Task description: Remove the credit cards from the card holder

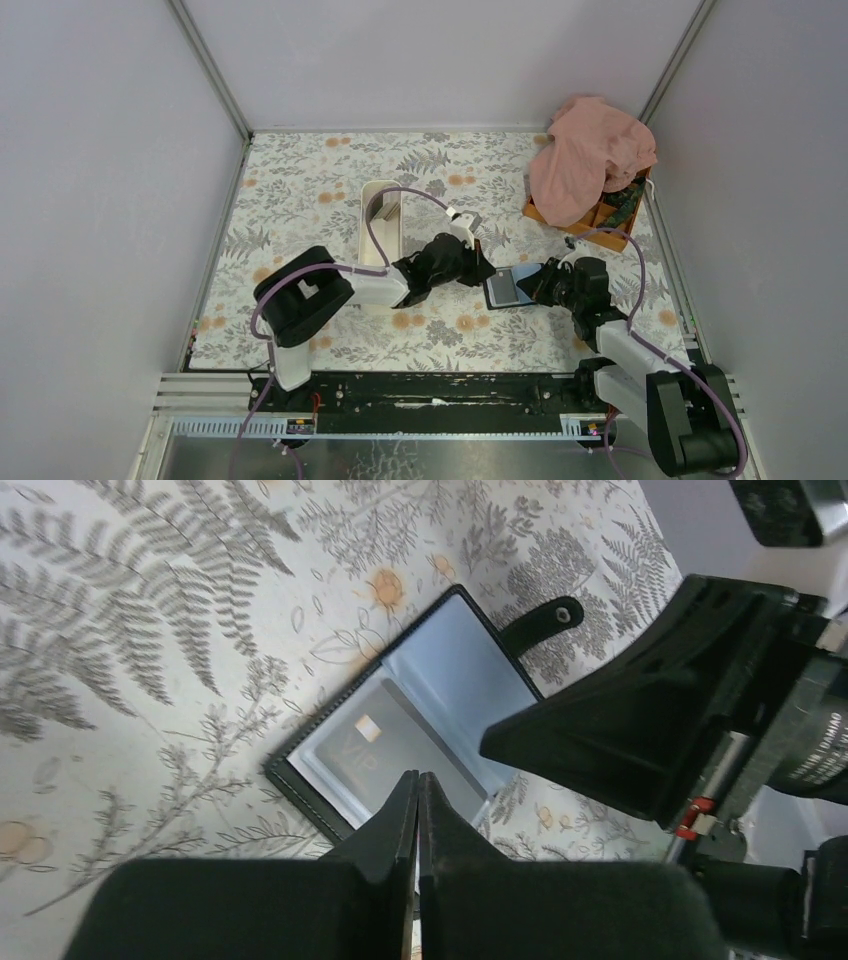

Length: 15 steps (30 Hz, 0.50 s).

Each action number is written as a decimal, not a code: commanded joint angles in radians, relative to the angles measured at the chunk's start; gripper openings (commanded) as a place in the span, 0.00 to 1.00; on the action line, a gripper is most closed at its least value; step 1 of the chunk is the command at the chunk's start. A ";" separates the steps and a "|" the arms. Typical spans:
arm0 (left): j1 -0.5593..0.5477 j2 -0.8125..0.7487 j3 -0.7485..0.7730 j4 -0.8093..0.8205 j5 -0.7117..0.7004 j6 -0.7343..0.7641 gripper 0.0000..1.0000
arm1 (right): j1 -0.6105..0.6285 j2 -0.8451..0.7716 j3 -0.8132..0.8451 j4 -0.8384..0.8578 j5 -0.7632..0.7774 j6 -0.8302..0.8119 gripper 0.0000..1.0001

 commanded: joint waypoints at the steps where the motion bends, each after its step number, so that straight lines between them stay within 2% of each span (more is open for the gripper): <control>1: -0.024 0.027 -0.022 0.122 0.081 -0.096 0.00 | 0.005 0.062 0.046 0.056 -0.001 0.029 0.05; 7: -0.050 0.086 -0.012 0.110 0.113 -0.119 0.00 | 0.005 0.077 0.052 0.038 0.042 0.032 0.04; 15: -0.051 0.122 -0.106 0.167 0.151 -0.166 0.00 | 0.004 0.065 0.038 0.046 0.048 0.025 0.03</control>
